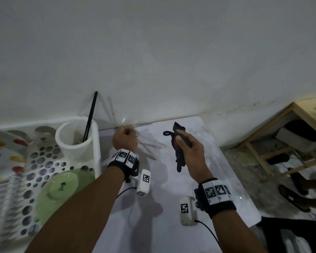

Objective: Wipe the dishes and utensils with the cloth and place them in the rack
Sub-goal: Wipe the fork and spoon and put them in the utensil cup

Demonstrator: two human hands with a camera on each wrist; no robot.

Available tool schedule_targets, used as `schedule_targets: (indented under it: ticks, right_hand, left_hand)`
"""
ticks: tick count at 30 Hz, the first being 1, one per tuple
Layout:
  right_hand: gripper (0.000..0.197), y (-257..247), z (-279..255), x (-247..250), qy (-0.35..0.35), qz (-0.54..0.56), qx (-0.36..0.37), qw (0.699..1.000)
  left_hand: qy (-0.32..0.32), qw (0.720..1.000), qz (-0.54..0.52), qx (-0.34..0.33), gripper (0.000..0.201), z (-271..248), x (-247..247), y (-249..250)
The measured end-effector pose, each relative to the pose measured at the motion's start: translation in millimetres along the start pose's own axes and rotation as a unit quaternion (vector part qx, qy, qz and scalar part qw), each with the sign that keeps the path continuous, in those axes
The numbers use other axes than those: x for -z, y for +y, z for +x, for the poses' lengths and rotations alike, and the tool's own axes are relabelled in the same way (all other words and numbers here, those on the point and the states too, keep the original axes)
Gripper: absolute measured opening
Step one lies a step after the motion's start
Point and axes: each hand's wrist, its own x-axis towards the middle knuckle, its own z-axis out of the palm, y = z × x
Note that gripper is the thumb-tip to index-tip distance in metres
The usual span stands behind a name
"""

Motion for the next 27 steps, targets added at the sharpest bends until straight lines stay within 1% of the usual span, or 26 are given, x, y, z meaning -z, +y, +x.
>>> schedule_targets:
  ticks: [3,5,7,8,11,13,15,18,21,24,27]
  right_hand:
    - [0.021,-14.1,-15.2,4.4,-0.005,-0.017,0.024,1.0]
    - [0.021,-24.1,-24.7,4.1,-0.009,-0.024,0.04,0.999]
    - [0.022,-33.4,-34.8,1.4,-0.015,-0.032,0.057,0.998]
    - [0.023,-38.2,-41.1,-0.8,-0.02,-0.036,0.066,0.997]
    - [0.022,-51.7,-65.0,-13.7,-0.038,-0.058,0.095,0.993]
    - [0.021,-56.8,-83.4,-24.4,-0.038,-0.071,0.109,0.991]
    - [0.02,-59.2,-103.9,-35.4,-0.045,-0.06,0.108,0.991]
    - [0.021,-58.2,-138.4,-49.6,-0.055,-0.038,0.102,0.993]
    - [0.028,-51.6,-165.8,-62.4,-0.068,-0.024,0.099,0.992]
    - [0.036,-39.6,-179.3,-77.8,-0.068,-0.06,0.115,0.989]
    - [0.038,-34.2,-185.5,-89.9,-0.062,-0.091,0.134,0.985]
  left_hand:
    - [-0.028,0.996,-0.008,-0.088,0.014,-13.5,22.0,27.1]
    - [-0.061,0.986,-0.028,-0.15,0.019,-22.6,37.9,45.7]
    - [-0.099,0.975,-0.053,-0.194,0.023,-30.6,54.8,60.5]
    - [-0.115,0.97,-0.064,-0.206,0.023,-34.7,64.4,67.2]
    - [-0.147,0.961,-0.099,-0.211,0.018,-51.4,94.7,88.8]
    - [-0.156,0.956,-0.122,-0.215,0.018,-63.2,113.2,99.4]
    - [-0.158,0.955,-0.142,-0.205,0.018,-73.9,129.6,104.4]
    - [-0.148,0.961,-0.132,-0.191,0.016,-88.9,152.8,101.6]
    - [-0.144,0.961,-0.132,-0.194,0.016,-102.6,171.8,90.9]
    - [-0.146,0.96,-0.113,-0.209,0.018,-115.0,185.8,81.1]
    - [-0.145,0.961,-0.099,-0.215,0.019,-120.7,193.2,75.1]
